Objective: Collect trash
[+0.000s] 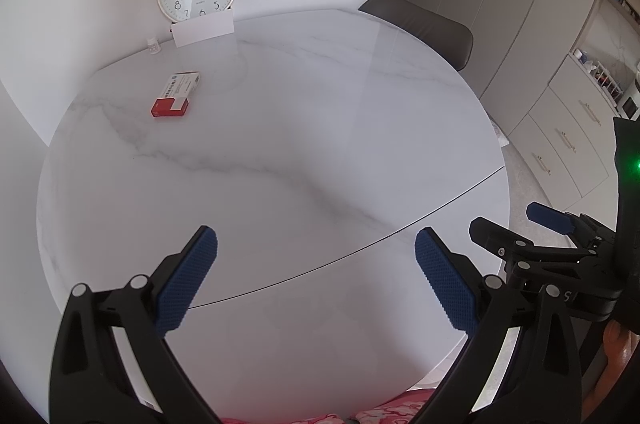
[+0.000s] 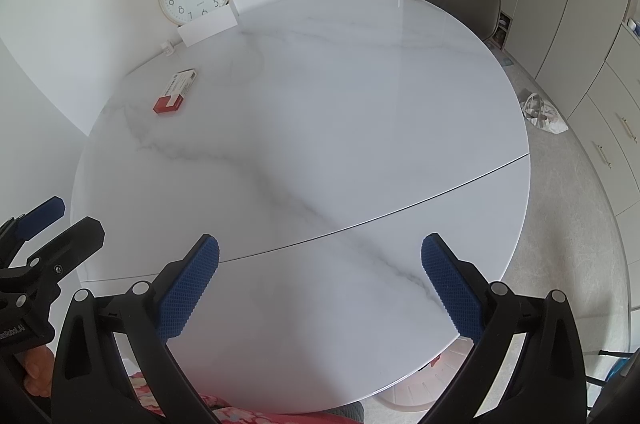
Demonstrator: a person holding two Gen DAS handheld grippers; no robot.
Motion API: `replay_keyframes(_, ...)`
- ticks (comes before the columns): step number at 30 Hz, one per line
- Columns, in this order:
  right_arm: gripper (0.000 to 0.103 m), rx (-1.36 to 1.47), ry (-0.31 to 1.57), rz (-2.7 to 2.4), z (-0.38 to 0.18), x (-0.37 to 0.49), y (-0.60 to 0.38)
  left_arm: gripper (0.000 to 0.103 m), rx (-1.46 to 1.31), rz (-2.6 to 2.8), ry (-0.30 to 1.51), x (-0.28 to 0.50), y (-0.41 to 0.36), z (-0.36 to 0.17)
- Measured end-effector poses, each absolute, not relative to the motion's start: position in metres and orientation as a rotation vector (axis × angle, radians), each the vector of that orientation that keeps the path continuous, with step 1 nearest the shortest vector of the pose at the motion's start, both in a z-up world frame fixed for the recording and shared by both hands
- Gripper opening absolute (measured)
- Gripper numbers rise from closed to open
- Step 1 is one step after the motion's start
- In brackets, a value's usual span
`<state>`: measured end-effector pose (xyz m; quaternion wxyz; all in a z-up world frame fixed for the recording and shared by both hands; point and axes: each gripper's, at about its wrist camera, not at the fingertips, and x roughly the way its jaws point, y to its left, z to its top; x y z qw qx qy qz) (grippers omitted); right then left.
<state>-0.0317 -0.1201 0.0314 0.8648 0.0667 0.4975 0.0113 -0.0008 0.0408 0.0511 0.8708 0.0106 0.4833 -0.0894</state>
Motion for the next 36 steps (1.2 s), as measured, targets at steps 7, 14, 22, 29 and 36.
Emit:
replay_keyframes(7,0.100,0.139,1.042,0.025,0.0316,-0.0319,-0.1206,0.095,0.023,-0.187,1.014,0.0001,0.0401,0.0510)
replay_keyframes(14,0.100,0.140,1.042,0.025,0.0318,-0.0317,-0.1207,0.095,0.003,-0.191,1.020,0.0023,0.0414,0.0488)
replay_keyframes(22,0.100,0.141,1.043,0.027,0.0311,-0.0323,-0.1204,0.095,-0.001,-0.195,1.010,0.0020,0.0431,0.0459)
replay_keyframes(29,0.100,0.143,1.044,0.028,0.0306,-0.0324,-0.1197,0.095,0.012,-0.197,1.028,0.0042,0.0409,0.0455)
replay_keyframes(36,0.100,0.143,1.046,0.027,0.0295,-0.0335,-0.1188,0.095,0.005,-0.192,1.039,0.0042,0.0434,0.0446)
